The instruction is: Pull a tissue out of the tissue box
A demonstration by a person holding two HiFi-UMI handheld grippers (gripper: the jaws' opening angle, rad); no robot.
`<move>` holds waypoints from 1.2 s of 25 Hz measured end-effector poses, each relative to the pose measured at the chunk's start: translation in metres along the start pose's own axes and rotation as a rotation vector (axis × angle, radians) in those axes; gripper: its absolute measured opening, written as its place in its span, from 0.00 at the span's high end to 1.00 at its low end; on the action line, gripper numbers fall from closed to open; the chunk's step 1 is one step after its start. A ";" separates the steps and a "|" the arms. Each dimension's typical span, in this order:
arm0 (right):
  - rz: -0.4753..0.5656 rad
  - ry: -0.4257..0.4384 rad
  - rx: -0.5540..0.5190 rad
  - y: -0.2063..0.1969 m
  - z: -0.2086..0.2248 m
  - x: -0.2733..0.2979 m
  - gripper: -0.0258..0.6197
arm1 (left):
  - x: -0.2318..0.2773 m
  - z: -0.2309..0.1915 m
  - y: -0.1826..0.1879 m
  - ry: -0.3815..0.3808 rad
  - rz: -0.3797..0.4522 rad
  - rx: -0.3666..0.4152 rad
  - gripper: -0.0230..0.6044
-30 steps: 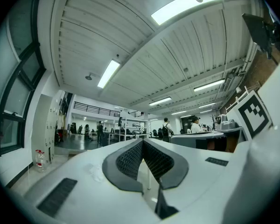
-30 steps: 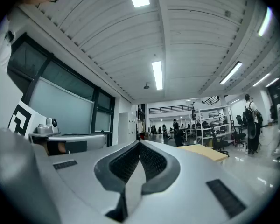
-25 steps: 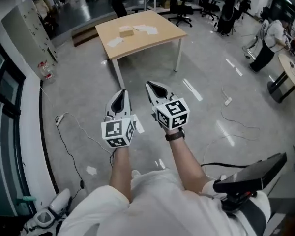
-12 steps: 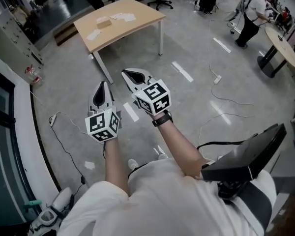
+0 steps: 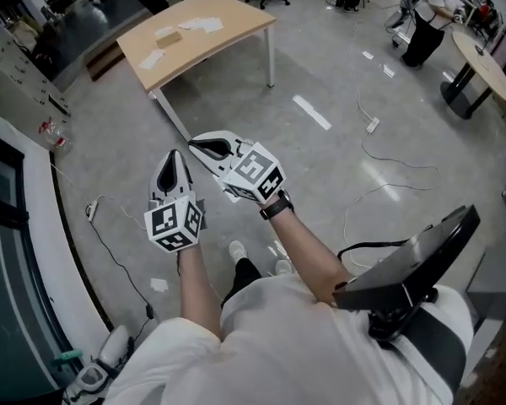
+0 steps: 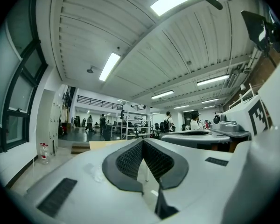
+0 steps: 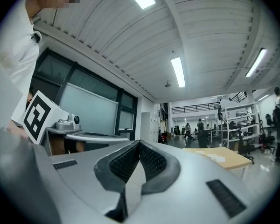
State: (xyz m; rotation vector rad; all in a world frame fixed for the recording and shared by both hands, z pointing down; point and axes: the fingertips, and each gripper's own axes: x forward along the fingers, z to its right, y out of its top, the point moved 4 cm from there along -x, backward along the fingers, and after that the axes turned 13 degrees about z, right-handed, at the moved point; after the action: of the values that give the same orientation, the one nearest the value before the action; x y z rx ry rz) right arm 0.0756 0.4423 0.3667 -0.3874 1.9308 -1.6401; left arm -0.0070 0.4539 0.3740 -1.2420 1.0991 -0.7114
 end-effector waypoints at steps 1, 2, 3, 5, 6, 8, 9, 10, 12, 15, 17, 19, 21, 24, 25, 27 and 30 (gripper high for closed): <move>0.001 -0.005 0.003 -0.003 0.002 0.004 0.97 | 0.005 -0.005 -0.002 -0.001 -0.002 0.003 0.96; 0.001 -0.026 0.013 -0.007 0.007 0.007 0.97 | 0.011 -0.010 -0.004 -0.002 -0.003 0.003 0.96; 0.001 -0.057 0.029 -0.010 0.015 0.011 0.97 | 0.018 -0.015 -0.005 -0.004 -0.001 -0.001 0.96; 0.004 -0.125 0.069 -0.014 0.034 0.020 0.97 | 0.033 -0.025 -0.005 -0.015 0.006 -0.003 0.96; 0.006 -0.159 0.088 -0.016 0.045 0.025 0.97 | 0.042 -0.030 -0.006 -0.022 0.009 -0.003 0.96; 0.016 -0.217 0.113 -0.017 0.064 0.034 0.97 | 0.058 -0.039 -0.007 -0.036 0.010 -0.006 0.96; 0.026 -0.237 0.122 -0.017 0.072 0.038 0.97 | 0.066 -0.044 -0.008 -0.042 0.011 -0.008 0.96; 0.038 -0.251 0.130 -0.017 0.079 0.043 0.97 | 0.073 -0.049 -0.009 -0.048 0.013 -0.010 0.96; 0.051 -0.266 0.139 -0.019 0.092 0.056 0.97 | 0.088 -0.061 -0.010 -0.057 0.019 -0.012 0.96; 0.037 -0.271 0.134 -0.026 0.108 0.080 0.97 | 0.108 -0.081 -0.015 -0.062 0.026 -0.020 0.96; 0.028 -0.271 0.127 -0.030 0.118 0.096 0.97 | 0.121 -0.095 -0.020 -0.062 0.028 -0.027 0.96; 0.027 -0.271 0.120 -0.033 0.123 0.115 0.97 | 0.130 -0.111 -0.021 -0.064 0.029 -0.031 0.96; 0.029 -0.258 0.109 -0.033 0.123 0.135 0.97 | 0.135 -0.128 -0.017 -0.056 0.043 -0.033 0.96; 0.029 -0.244 0.091 -0.034 0.121 0.163 0.97 | 0.144 -0.152 -0.010 -0.059 0.069 -0.028 0.96; 0.028 -0.251 0.095 -0.036 0.121 0.169 0.97 | 0.146 -0.157 -0.009 -0.083 0.067 -0.023 0.96; 0.032 -0.279 0.122 -0.041 0.121 0.176 0.97 | 0.149 -0.159 -0.010 -0.164 0.052 -0.018 0.96; 0.037 -0.295 0.140 -0.050 0.121 0.182 0.97 | 0.154 -0.167 -0.020 -0.197 0.035 -0.051 0.96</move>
State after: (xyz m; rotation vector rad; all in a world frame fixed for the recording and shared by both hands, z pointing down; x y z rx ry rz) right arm -0.0051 0.2330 0.3620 -0.5035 1.5878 -1.5838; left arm -0.1052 0.2479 0.3606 -1.3040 0.9785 -0.5251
